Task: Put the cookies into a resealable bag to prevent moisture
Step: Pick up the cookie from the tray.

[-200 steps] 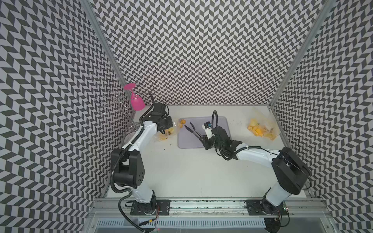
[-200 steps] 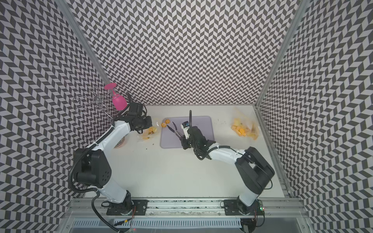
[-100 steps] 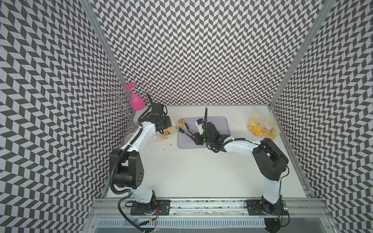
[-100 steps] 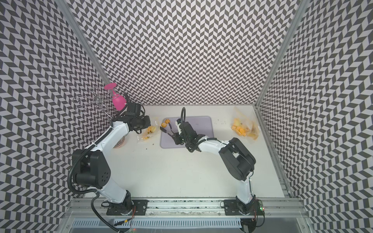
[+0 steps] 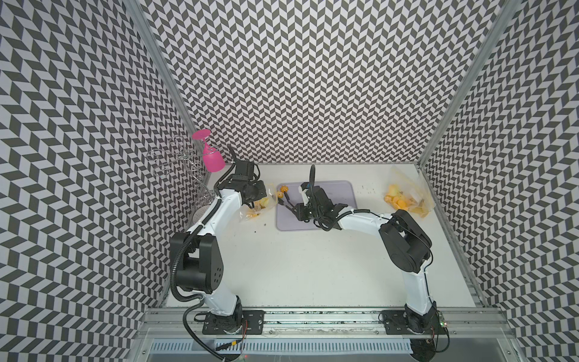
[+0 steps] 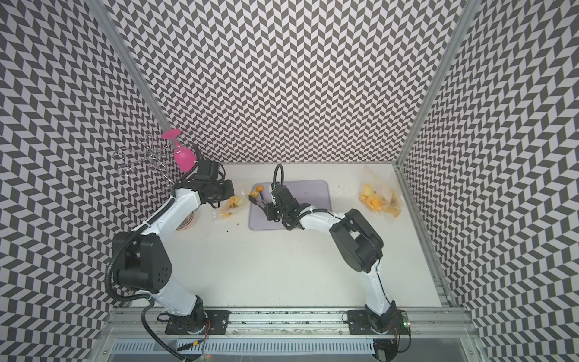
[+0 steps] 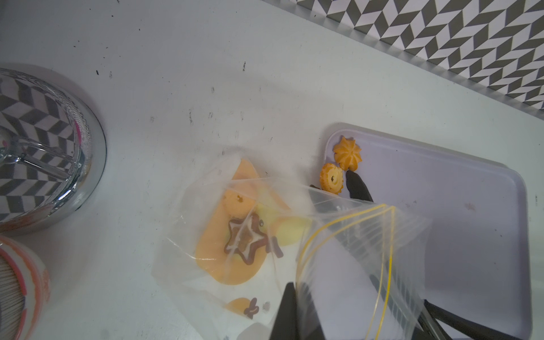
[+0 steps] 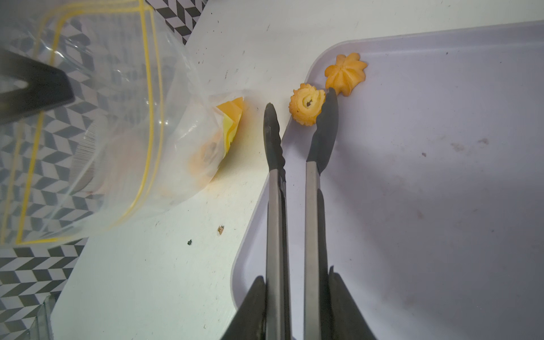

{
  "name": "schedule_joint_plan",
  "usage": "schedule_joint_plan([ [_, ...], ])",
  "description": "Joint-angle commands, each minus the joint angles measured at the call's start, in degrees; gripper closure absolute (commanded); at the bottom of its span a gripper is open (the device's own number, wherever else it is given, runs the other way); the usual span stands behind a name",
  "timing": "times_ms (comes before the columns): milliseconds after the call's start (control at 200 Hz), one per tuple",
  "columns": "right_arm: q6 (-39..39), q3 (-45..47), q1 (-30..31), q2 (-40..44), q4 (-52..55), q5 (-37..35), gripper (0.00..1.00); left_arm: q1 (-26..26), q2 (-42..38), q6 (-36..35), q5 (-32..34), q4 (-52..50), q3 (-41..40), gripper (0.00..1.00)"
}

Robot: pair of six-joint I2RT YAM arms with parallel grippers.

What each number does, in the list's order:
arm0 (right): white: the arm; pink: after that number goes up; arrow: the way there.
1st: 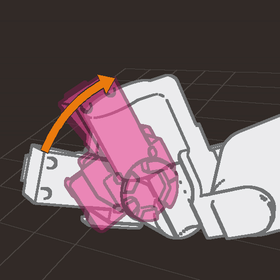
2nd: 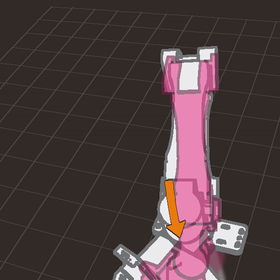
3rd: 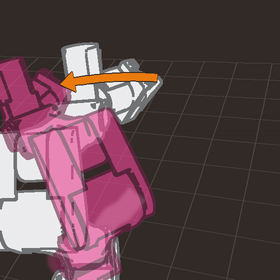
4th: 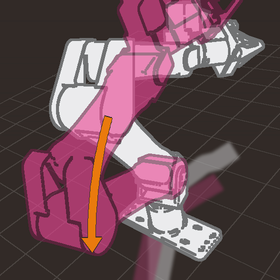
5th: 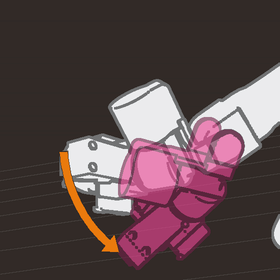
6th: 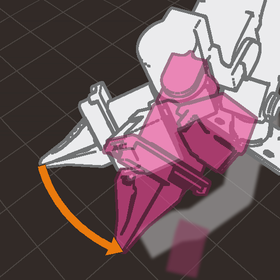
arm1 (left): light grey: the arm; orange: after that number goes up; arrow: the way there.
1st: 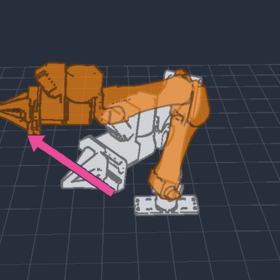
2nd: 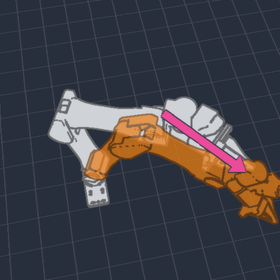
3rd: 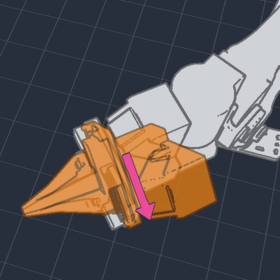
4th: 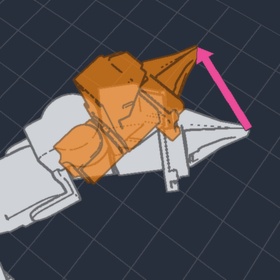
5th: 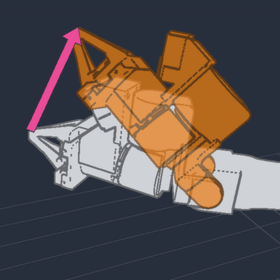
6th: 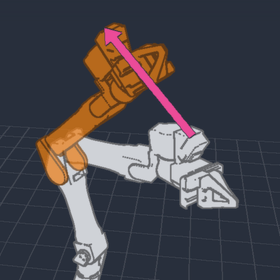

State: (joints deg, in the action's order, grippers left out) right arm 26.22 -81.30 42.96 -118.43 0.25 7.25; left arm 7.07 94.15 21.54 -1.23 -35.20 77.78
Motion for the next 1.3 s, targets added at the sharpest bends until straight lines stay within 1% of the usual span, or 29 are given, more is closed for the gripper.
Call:
schedule_joint_plan([
  [0, 0.6, -2.4, 0.2, -1.4, -1.1, -0.6, 0.69, -0.6, -1.2, 0.3, -0.5, 1.2, -0.4, 1.00],
  [100, 0.8, -3.1, 0.2, -2.2, -0.6, -0.7, 0.71, -0.6, -1.2, 0.3, -0.6, 1.2, -0.4, 1.00],
  [275, 1.5, -2.3, 0.2, -1.7, -1.2, -2.1, 0.79, -0.5, -1.2, 0.2, -0.5, 1.2, -0.4, 1.00],
  [501, 2.4, 2.5, 0.0, 2.2, -4.5, -4.5, 0.83, -0.6, -1.3, 0.1, -0.4, 1.2, -0.5, 1.00],
  [696, 2.8, 9.4, -0.5, 7.8, -8.5, -5.4, 0.85, -0.5, -1.1, 0.0, -0.6, 1.3, -0.4, 1.00],
  [891, 2.0, 16.3, -0.7, 14.2, -11.4, -7.1, 0.86, -0.2, -0.6, -1.0, -2.7, 1.4, -0.3, 1.00],
  [1041, 0.7, 21.5, -1.0, 20.1, -13.1, -7.4, 0.87, 1.7, 0.1, -2.5, -4.5, 1.8, -0.1, 1.00],
  [1131, -0.2, 24.3, -1.0, 23.8, -13.0, -9.4, 0.88, 3.2, 0.8, -3.0, -4.8, 1.6, 0.3, 1.00],
  [1222, -2.2, 27.2, -1.0, 28.4, -12.8, -11.4, 0.88, 4.4, 1.8, -3.2, -5.1, 1.4, 0.6, 1.00],
  [1297, -6.1, 29.9, -1.0, 32.4, -13.8, -10.9, 0.88, 5.0, 2.5, -3.2, -5.5, 1.2, 0.9, 1.00],
])
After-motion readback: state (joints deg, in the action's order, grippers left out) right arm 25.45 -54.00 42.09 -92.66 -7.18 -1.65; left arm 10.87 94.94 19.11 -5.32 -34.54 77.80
